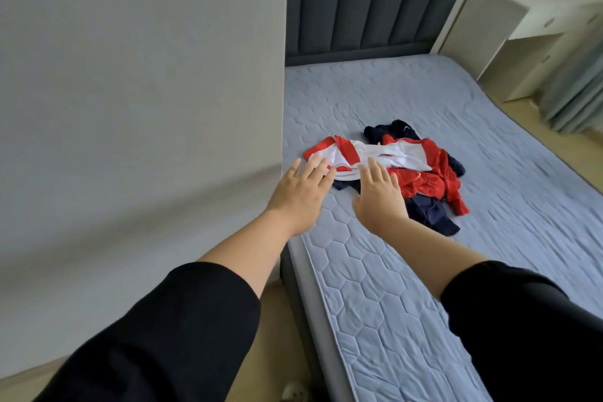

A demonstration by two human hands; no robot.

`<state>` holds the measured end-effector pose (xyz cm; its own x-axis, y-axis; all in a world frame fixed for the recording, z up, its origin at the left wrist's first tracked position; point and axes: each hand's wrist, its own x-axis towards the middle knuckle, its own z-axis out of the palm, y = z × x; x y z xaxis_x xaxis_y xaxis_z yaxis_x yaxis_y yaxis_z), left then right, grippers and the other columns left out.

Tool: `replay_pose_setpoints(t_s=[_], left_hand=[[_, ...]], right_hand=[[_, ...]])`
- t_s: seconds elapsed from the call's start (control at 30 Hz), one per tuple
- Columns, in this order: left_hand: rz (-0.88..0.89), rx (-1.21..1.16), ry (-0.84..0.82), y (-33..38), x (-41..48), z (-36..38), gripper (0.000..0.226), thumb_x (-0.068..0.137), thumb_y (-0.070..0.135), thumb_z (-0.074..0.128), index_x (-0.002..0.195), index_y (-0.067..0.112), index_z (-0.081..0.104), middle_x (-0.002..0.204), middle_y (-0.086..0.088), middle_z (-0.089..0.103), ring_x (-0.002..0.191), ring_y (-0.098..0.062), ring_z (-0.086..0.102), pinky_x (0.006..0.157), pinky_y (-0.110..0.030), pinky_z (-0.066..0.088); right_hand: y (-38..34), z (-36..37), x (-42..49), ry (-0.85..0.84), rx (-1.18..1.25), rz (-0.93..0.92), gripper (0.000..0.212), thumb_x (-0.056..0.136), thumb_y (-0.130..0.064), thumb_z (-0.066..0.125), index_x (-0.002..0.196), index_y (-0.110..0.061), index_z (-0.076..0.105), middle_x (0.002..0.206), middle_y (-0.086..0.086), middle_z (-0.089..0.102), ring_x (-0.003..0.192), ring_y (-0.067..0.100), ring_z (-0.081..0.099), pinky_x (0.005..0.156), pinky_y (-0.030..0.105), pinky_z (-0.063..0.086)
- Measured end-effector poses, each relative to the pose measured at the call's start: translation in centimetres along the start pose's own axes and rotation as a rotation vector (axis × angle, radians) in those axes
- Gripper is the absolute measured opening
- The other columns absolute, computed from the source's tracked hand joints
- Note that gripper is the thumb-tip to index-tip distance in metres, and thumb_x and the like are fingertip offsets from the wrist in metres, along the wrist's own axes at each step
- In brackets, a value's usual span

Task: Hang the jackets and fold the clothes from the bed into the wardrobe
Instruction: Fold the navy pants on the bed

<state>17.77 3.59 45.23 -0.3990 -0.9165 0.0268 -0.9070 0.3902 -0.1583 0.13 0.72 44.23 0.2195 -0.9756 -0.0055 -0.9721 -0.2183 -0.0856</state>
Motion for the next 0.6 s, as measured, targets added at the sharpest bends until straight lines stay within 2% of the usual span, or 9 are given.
replay_pose_setpoints(t_s=[0.23,0.6], left_hand=[[-0.037,-0.033,-0.081,2.7,4.5,11.6,0.069,0.092,0.019,0.039,0.153,0.015,0.007,0.16,-0.011,0.0,0.147,-0.026,-0.006,0.117,-0.047,0.003],[-0.155,-0.168,-0.103,8.4,8.7,28.1,0.069,0.093,0.017,0.038,0.153,0.018,0.004,0.16,-0.009,-0.005,0.147,-0.027,-0.005,0.117,-0.046,0.007]], right_hand=[[4.6,13.1,1.5,-0.083,0.001,0.054,0.066,0.089,-0.021,0.051,0.147,-0.008,0.021,0.159,0.01,0.009,0.145,0.025,0.008,0.116,0.044,0.008],[10.6,29.1,3.5,-0.059,0.081,0.178,0.067,0.088,-0.017,0.048,0.149,-0.012,0.019,0.159,0.009,0.008,0.146,0.024,0.009,0.118,0.047,0.008]])
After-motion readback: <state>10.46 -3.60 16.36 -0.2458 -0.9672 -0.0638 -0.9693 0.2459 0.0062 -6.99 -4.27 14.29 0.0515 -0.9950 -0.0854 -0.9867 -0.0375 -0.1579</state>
